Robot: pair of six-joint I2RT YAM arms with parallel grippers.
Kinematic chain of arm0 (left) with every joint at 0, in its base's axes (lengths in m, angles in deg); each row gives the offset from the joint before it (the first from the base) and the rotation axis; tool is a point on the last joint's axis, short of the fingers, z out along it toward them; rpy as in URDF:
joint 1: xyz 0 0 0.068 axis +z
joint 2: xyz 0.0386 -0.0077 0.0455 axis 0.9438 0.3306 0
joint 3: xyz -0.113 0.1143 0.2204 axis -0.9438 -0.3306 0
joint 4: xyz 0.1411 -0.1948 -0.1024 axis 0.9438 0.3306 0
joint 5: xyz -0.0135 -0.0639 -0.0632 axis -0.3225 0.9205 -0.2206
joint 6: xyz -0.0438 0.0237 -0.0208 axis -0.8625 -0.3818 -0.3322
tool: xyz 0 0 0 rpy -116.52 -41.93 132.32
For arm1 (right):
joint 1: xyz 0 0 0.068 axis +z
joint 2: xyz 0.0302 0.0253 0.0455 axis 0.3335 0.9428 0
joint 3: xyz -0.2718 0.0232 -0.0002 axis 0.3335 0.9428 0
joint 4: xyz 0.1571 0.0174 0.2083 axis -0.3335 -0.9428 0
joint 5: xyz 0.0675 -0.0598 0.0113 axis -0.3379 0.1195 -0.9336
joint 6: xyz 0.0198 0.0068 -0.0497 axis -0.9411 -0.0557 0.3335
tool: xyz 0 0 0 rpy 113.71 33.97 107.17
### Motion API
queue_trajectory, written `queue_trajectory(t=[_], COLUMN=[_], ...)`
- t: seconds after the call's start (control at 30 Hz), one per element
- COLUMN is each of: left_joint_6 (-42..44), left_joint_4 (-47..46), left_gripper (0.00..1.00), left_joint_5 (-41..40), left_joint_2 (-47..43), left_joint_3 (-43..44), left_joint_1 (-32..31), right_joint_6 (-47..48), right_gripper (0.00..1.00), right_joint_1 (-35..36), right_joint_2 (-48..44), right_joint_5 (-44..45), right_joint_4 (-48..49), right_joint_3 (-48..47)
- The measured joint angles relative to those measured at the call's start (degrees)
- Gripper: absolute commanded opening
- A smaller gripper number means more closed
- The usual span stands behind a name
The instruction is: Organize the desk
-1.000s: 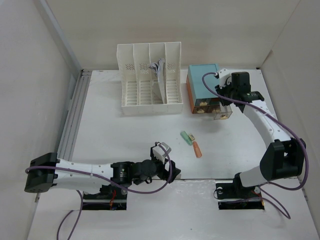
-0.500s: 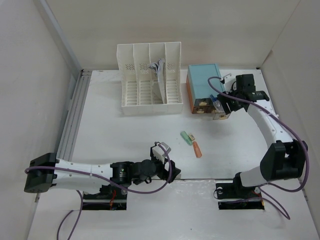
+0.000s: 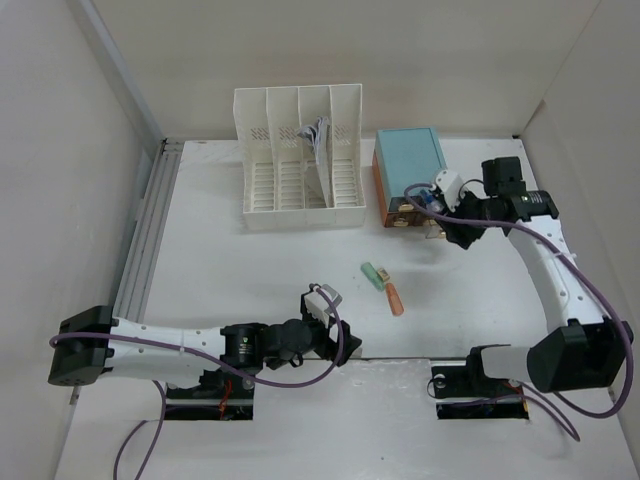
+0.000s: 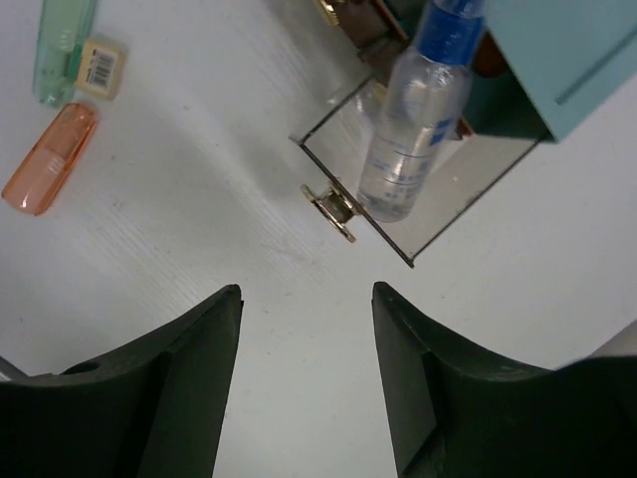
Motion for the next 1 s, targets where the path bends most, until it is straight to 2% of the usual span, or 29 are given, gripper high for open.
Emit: queue_trajectory(t=[0.2, 0.57, 0.8, 1.0], left_joint_6=[0.0, -0.3, -0.3, -0.4], left_joint_4=[0.0, 0.7, 1.0, 0.9], left_gripper=[0.78, 0.78, 0.78, 0.78], left_joint_5=[0.0, 0.0, -0.1, -0.1], left_joint_2=[-0.3, -1.7, -2.2, -2.1], left_joint_3=[0.0, -0.2, -0.3, -0.3], left_joint_1=[0.0, 0.0, 0.0, 0.0], right_joint_6=[8.2, 9.6, 10.2, 13.1], right_gripper=[0.65, 0.65, 0.61, 0.61], right_joint_1=[0.0, -0.1, -0.1, -0.1], right_joint_2=[4.5, 11.3, 11.9, 9.7], right_joint_5=[-3.5, -5.2, -6.3, -9.3], right_joint_4=[-1.9, -1.0, -1.3, -5.7], right_joint_3=[-0.1, -4.2, -4.4, -6.5])
